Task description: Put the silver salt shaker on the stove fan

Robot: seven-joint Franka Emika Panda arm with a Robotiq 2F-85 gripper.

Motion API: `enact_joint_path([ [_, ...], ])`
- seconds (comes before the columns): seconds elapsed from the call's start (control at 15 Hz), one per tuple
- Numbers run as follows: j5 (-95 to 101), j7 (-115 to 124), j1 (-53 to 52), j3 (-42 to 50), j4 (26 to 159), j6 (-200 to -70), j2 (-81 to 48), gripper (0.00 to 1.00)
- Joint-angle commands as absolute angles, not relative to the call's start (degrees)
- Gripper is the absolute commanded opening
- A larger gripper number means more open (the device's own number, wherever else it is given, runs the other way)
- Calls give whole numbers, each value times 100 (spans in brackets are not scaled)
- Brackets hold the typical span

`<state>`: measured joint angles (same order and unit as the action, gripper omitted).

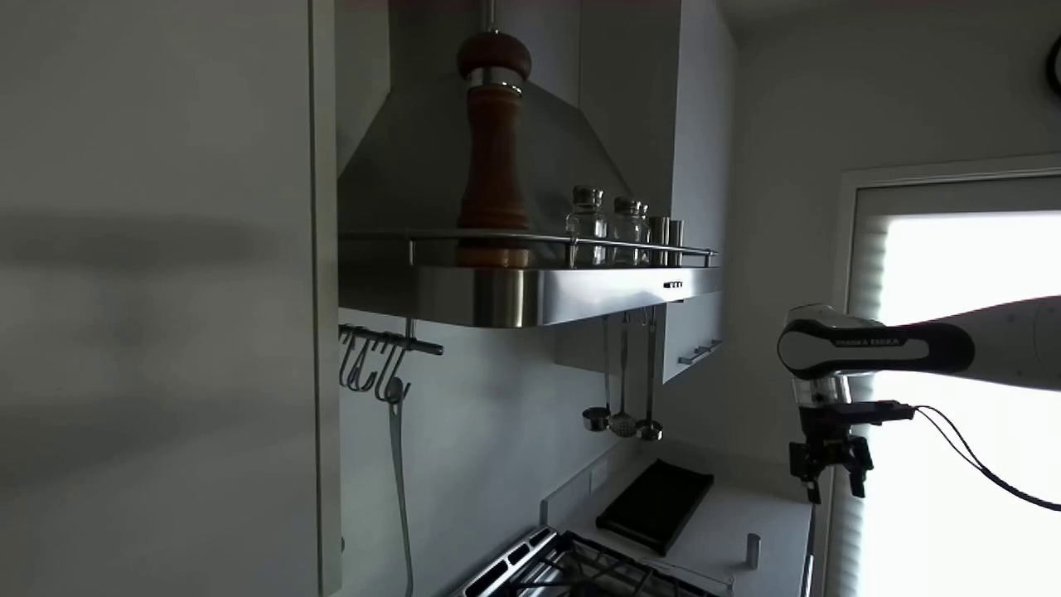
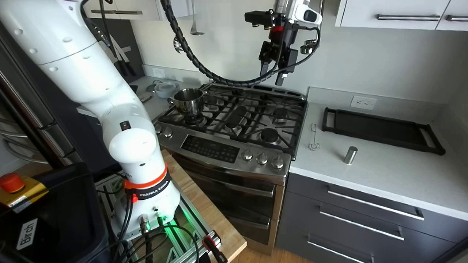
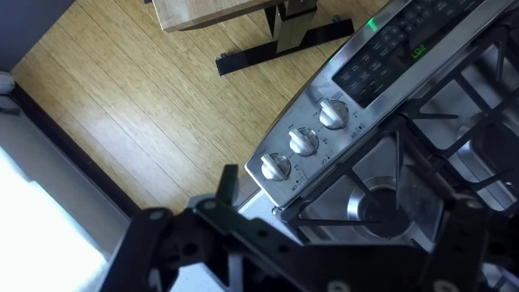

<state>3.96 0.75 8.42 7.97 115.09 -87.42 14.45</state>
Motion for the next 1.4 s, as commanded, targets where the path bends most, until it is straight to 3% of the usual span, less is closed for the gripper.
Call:
enact_joint_path([
  [0.0, 60, 234, 991, 1049, 11058, -8667, 941, 100],
  [0.87, -575, 455, 1392, 1394, 10118, -11667, -1212, 100],
  [1.13, -1681, -43, 1677, 1211, 9645, -11486, -1823, 100],
  [1.33, -1425, 123, 1567, 1250, 9813, -11691, -1746, 100],
])
